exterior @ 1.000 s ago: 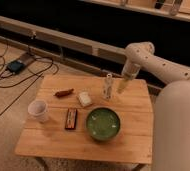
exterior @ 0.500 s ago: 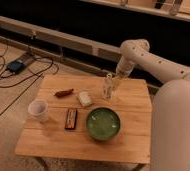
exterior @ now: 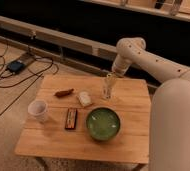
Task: Knock the bottle over
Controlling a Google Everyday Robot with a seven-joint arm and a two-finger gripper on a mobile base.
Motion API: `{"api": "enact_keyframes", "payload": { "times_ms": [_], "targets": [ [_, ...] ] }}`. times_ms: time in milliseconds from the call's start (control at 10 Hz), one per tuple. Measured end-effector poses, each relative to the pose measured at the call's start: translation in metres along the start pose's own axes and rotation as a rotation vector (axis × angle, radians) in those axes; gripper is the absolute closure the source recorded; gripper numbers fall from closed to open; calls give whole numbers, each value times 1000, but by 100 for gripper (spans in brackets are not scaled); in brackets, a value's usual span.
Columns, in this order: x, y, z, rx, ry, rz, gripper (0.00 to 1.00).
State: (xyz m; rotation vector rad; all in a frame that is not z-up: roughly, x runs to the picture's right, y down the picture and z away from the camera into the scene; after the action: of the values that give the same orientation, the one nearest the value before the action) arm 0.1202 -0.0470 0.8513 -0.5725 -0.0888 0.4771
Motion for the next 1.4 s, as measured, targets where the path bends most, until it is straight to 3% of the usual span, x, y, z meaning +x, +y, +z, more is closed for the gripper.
{"api": "enact_keyframes", "payload": {
  "times_ms": [400, 700, 900, 1400],
  "targets": [
    [-14, 18, 0, -35, -18, -44, 20],
    [-11, 43, -8, -81, -5, -72, 20],
    [-7, 68, -19, -127, 1, -86, 20],
    [-3, 113, -41, -245, -65, -99, 20]
  ]
}}
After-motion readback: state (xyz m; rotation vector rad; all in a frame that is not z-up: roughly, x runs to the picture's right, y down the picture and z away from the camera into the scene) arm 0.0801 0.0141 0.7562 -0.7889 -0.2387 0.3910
